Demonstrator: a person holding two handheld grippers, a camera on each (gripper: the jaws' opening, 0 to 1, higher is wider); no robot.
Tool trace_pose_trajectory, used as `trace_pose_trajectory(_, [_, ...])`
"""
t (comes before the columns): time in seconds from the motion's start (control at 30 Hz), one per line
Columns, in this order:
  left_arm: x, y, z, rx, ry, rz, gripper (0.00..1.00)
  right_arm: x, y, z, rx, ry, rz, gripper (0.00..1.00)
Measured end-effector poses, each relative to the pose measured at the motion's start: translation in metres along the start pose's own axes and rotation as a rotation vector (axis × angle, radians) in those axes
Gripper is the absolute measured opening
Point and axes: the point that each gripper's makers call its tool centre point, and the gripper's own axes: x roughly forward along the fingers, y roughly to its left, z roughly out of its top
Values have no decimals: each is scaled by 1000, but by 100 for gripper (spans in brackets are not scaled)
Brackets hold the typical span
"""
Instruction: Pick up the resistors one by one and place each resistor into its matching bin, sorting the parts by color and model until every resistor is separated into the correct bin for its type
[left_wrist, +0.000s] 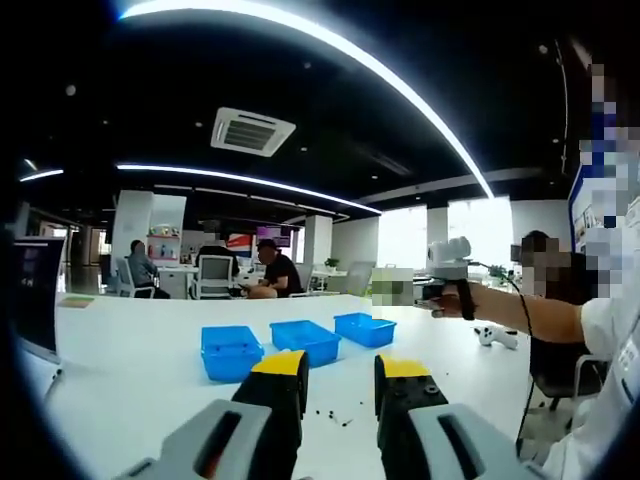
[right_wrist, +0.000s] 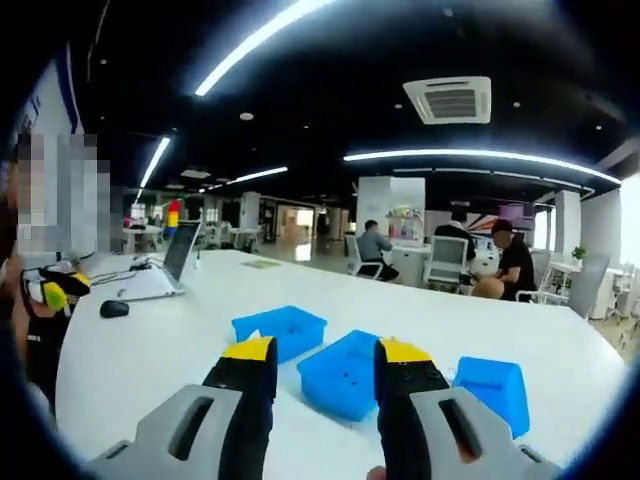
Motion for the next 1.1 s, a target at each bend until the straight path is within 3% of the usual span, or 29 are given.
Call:
trace_pose_trajectory(0.3, [0, 1, 0, -1, 1, 2, 28, -82, 26, -19, -39, -62, -8, 42])
trace_pose_trajectory(0.57, [1, 2, -1, -1, 5, 1, 28, -132, 28, -21, -60, -101, -46, 44])
trace_pose_trajectory(0.73, [1, 1, -3, -1, 8, 0, 28, -139, 22, -22, -43, -96, -57, 44])
trace_pose_trajectory(0.97, [0, 2, -2, 1, 6, 1, 28, -134, 19, -20, 1, -79, -55, 42])
trace_pose_trajectory(1.1, [0, 3, -2, -1, 6, 3, 28, -122, 32, -22, 16, -6, -6, 39])
